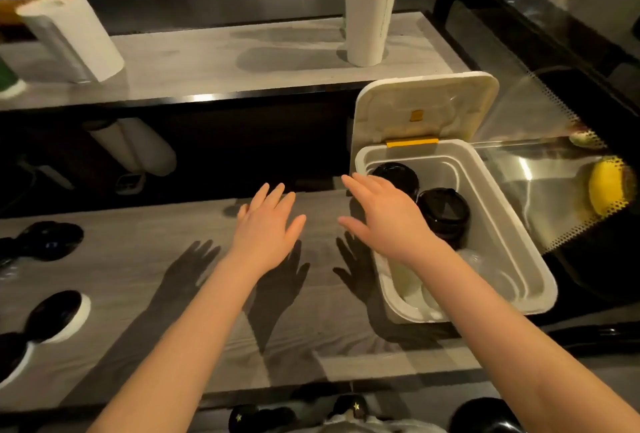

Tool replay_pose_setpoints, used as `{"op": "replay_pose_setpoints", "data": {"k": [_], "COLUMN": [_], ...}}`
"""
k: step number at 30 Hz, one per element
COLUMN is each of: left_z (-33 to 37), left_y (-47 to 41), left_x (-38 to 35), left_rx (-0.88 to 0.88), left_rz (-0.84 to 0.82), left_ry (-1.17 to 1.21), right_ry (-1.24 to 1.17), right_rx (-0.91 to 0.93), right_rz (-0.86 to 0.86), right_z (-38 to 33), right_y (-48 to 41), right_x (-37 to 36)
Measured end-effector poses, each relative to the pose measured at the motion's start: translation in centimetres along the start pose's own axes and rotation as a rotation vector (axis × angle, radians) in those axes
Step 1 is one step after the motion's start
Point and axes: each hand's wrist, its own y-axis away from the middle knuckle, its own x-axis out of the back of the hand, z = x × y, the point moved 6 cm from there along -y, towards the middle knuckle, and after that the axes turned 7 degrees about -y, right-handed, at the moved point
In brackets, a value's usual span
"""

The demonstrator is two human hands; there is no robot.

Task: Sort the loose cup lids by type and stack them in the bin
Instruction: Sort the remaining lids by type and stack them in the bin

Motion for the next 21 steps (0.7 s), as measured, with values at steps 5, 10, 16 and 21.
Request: {"op": "replay_pose_setpoints", "data": {"k": [5, 10, 16, 21], "left_z": [-7.7, -16.0, -26.7, -35.5], "left_y": [3.2, 6.4, 10.0, 12.7], "left_x": [0.0, -0.6, -0.7, -1.3], "left_rx": [0.152, 0.273, 0.367, 0.422], "left_rz": [-0.001, -0.029, -0.085, -0.067], "left_ry": [0.045, 0.03, 0.081, 0.054], "right_ry": [-0.044, -0.033, -0.043, -0.076], "right_rx": [0.115, 0.18, 0.22, 0.227], "right_rz": [-0.081, -0.188, -0.24, -0.3], "right_z": [-6.3, -13.4, -23.2, -30.8], "right_y": [-2.6, -4.8, -7.7, -10.2], "right_x": [-3.7, -8.1, -12.8, -17.5]}}
